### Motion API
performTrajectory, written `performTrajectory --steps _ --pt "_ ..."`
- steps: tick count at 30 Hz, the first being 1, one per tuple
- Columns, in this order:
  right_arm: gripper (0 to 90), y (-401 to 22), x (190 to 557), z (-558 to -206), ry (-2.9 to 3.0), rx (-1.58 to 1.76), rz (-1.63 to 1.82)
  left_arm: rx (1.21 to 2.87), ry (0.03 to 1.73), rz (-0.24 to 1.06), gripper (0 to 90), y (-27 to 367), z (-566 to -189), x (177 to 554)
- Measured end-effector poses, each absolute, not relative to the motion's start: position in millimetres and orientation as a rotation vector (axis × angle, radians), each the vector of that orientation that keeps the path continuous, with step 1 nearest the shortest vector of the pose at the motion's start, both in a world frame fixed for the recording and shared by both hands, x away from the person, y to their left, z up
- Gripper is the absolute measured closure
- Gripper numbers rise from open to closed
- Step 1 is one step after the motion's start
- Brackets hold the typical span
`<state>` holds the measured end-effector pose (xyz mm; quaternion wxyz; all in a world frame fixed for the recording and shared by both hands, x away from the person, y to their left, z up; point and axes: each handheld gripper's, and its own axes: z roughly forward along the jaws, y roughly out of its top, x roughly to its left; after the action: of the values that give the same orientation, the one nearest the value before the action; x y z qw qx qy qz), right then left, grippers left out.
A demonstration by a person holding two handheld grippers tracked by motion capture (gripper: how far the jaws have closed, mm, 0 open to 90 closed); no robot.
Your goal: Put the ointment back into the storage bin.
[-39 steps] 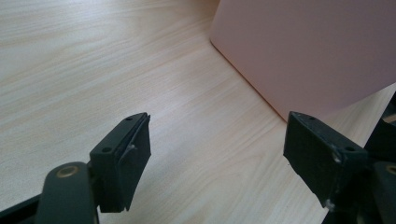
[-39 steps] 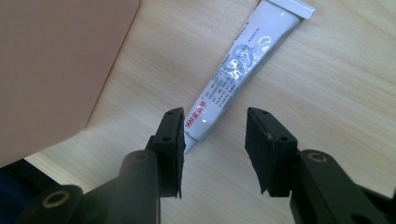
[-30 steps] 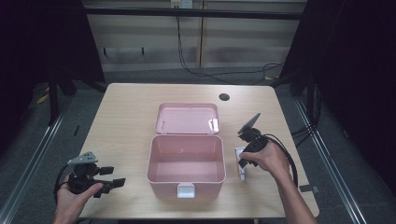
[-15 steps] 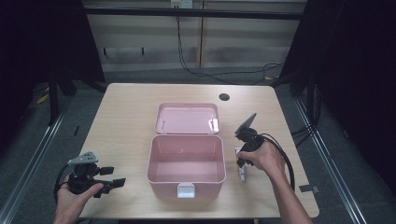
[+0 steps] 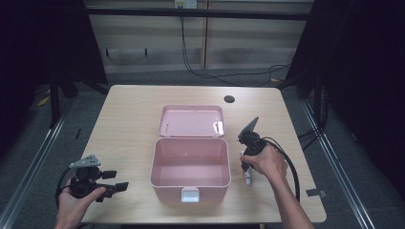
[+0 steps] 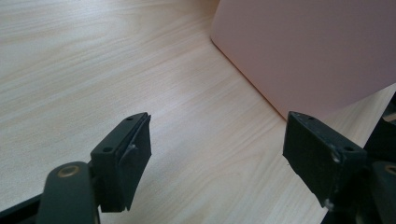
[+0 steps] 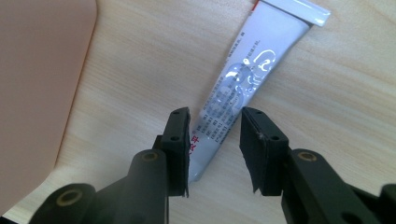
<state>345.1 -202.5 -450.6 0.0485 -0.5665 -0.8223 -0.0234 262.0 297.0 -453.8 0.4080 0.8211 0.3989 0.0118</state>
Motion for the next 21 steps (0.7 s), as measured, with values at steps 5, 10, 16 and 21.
performTrajectory --steps 5,10,16,21 --pt "62.2 -202 346 -455 -2.491 -1.738 -0.070 2.066 1.006 0.024 23.4 297 -454 262" --pt "65.0 -199 346 -460 -2.495 -1.731 -0.048 2.062 1.007 0.018 23.4 298 -454 262" --pt "68.0 -201 344 -466 -2.499 -1.708 -0.061 2.059 1.010 0.019 23.4 298 -454 262" --pt "68.1 -200 343 -467 -2.526 -1.671 -0.055 2.059 1.013 0.023 23.4 298 -454 262"
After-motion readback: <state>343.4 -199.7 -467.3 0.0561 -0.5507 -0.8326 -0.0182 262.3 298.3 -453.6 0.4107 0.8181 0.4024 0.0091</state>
